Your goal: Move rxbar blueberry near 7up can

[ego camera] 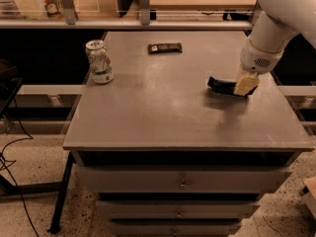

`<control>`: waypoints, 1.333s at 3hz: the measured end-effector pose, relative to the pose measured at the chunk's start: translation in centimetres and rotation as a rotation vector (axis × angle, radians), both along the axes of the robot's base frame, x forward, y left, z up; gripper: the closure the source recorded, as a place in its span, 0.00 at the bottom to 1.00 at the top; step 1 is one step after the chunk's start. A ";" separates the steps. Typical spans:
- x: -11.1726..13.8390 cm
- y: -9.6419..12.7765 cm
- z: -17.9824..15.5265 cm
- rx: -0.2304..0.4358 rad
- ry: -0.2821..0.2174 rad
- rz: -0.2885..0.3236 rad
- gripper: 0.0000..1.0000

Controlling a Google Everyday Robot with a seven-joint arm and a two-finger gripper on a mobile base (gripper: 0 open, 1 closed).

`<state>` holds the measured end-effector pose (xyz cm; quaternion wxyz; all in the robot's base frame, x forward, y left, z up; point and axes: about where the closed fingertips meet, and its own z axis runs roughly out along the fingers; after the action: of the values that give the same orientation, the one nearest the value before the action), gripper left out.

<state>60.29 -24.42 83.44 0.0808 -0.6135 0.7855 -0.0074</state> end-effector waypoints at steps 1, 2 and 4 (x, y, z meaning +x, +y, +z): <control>-0.2 1.0 1.2 0.009 -0.002 0.014 0.97; -0.3 2.4 4.2 0.026 -0.016 0.031 1.00; 0.4 8.9 10.2 0.085 -0.045 0.130 1.00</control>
Offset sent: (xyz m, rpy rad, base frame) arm -0.0115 0.0410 0.0874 0.0444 -0.0209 0.0533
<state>60.64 -15.55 93.64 0.1245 -0.6589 0.7417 0.0174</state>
